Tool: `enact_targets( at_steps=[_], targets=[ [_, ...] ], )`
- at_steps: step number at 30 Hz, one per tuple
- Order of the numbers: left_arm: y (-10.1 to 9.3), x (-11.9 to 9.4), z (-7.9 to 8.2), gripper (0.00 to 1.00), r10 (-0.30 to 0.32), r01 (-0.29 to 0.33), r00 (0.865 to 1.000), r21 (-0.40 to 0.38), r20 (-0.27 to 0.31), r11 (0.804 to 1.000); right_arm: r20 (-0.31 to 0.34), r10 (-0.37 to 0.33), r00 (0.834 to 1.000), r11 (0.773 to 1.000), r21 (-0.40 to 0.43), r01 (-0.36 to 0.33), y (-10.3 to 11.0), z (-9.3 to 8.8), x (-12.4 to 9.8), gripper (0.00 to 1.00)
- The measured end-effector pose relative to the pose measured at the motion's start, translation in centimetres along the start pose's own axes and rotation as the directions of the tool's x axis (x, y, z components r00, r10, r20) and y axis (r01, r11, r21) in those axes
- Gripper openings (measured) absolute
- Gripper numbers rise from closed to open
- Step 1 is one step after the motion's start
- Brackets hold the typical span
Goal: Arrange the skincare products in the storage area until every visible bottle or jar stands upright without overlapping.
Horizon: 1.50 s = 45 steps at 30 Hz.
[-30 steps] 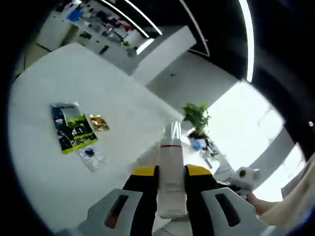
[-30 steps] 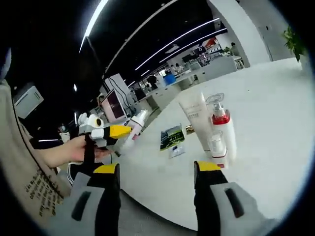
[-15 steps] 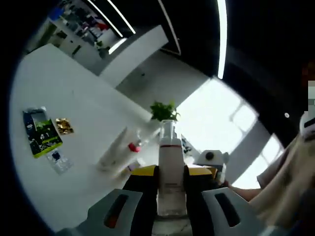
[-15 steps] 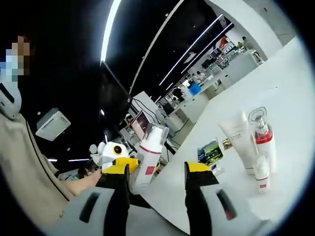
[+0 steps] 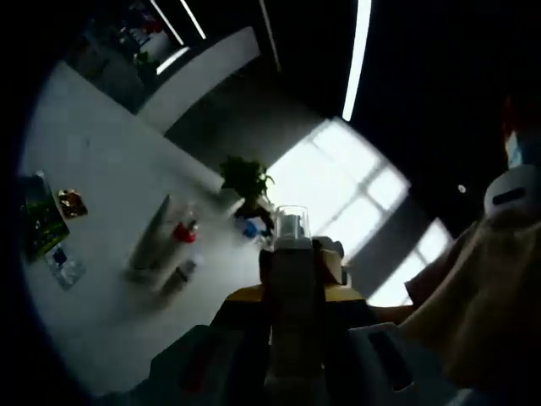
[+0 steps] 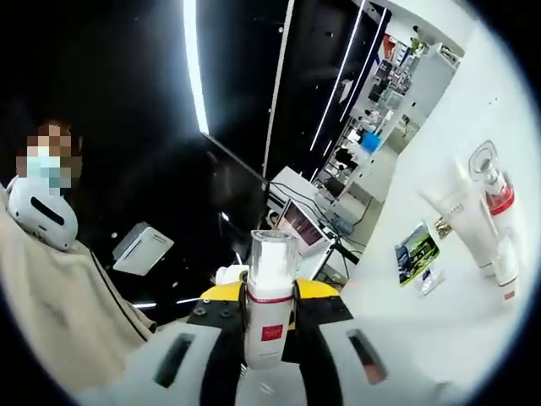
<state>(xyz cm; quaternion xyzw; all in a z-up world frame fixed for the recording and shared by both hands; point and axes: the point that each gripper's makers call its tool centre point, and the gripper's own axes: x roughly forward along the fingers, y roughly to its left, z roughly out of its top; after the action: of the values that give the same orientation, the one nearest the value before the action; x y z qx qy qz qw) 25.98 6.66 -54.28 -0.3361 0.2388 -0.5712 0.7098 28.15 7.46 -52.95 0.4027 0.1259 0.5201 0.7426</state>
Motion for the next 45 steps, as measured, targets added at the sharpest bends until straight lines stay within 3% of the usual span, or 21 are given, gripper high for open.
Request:
enact_targets(
  at_steps=[7,12,16,17,20,22,24,25,27,28,29,31,32,36,38,39,40,41,42,44,45],
  targets=[
    [-0.2,0.3,0.3,0.18,-0.003,0.003,1.0,0.013,-0.003,1.0,0.022,-0.032,0.999,0.999,-0.034,0.032,0.2,0.5,0.1,0.2],
    [1.8,0.3,0.9,0.2,0.158,-0.153,0.987,0.146,-0.019,0.977,0.029,-0.217,0.976,0.972,-0.081,0.219,-1.7,1.1,0.4,0.19],
    [2.5,0.6,1.3,0.22,0.305,-0.281,0.952,0.323,-0.024,0.904,0.054,-0.318,0.947,0.942,-0.099,0.322,-2.3,1.5,0.6,0.19],
    [2.9,0.5,1.7,0.22,0.359,-0.332,0.933,0.382,0.0,0.862,0.063,-0.344,0.937,0.932,-0.102,0.349,-2.5,1.7,0.6,0.19],
    [3.3,0.6,1.9,0.21,0.452,-0.409,0.892,0.462,0.021,0.787,0.084,-0.437,0.896,0.895,-0.058,0.442,-3.2,2.1,0.5,0.19],
    [3.8,0.7,1.8,0.2,0.518,-0.451,0.855,0.519,0.019,0.726,0.088,-0.488,0.868,0.868,-0.055,0.493,-3.5,2.1,0.5,0.19],
    [4.1,0.7,1.7,0.2,0.562,-0.471,0.827,0.57,0.019,0.673,0.09,-0.525,0.847,0.839,-0.116,0.532,-3.2,2.0,0.7,0.19],
    [4.5,0.7,1.5,0.19,0.595,-0.482,0.803,0.604,0.016,0.635,0.09,-0.538,0.838,0.826,-0.141,0.546,-3.2,1.9,0.8,0.19],
    [5.1,0.4,1.4,0.19,0.643,-0.514,0.765,0.626,0.026,0.587,0.086,-0.558,0.825,0.8,-0.21,0.562,-2.8,1.7,1.2,0.19],
    [5.4,0.3,1.2,0.18,0.657,-0.527,0.753,0.618,0.022,0.583,0.075,-0.576,0.814,0.771,-0.283,0.571,-2.7,1.4,1.1,0.19],
    [5.4,0.3,0.9,0.18,0.646,-0.526,0.763,0.588,0.009,0.614,0.068,-0.584,0.809,0.754,-0.324,0.571,-2.6,1.3,1.2,0.19],
    [5.4,0.1,0.8,0.18,0.615,-0.518,0.788,0.536,-0.003,0.666,0.047,-0.569,0.821,0.754,-0.369,0.544,-2.1,1.0,1.5,0.19],
    [5.3,0.1,0.7,0.18,0.604,-0.508,0.797,0.532,-0.009,0.678,0.043,-0.569,0.821,0.753,-0.375,0.541,-2.1,0.9,1.5,0.19],
    [5.1,-0.1,0.8,0.18,0.594,-0.493,0.804,0.543,-0.014,0.68,0.035,-0.563,0.826,0.732,-0.443,0.518,-1.7,0.9,1.7,0.19],
    [5.1,-0.1,0.9,0.18,0.581,-0.482,0.814,0.536,-0.02,0.693,0.029,-0.552,0.834,0.719,-0.49,0.493,-1.4,0.8,1.9,0.19],
    [5.0,0.0,0.9,0.17,0.565,-0.468,0.825,0.53,-0.025,0.707,0.019,-0.536,0.844,0.718,-0.516,0.467,-1.2,0.8,2.0,0.2],
    [4.6,0.1,0.9,0.18,0.531,-0.437,0.846,0.525,-0.034,0.73,0.003,-0.51,0.86,0.709,-0.564,0.422,-0.7,0.8,2.2,0.2],
    [4.2,0.3,0.9,0.18,0.505,-0.404,0.862,0.545,-0.041,0.735,-0.008,-0.488,0.873,0.703,-0.597,0.387,-0.4,0.9,2.3,0.2],
    [3.5,0.4,0.8,0.17,0.454,-0.338,0.888,0.569,-0.07,0.749,-0.044,-0.444,0.895,0.695,-0.648,0.313,0.4,0.7,2.4,0.21],
    [2.5,0.4,0.9,0.17,0.382,-0.264,0.919,0.574,-0.093,0.775,-0.092,-0.394,0.915,0.683,-0.695,0.224,1.4,0.8,2.3,0.22],
    [1.8,0.4,0.6,0.17,0.346,-0.207,0.929,0.593,-0.128,0.778,-0.122,-0.362,0.924,0.686,-0.706,0.175,2.0,0.6,2.3,0.23]
  ],
)
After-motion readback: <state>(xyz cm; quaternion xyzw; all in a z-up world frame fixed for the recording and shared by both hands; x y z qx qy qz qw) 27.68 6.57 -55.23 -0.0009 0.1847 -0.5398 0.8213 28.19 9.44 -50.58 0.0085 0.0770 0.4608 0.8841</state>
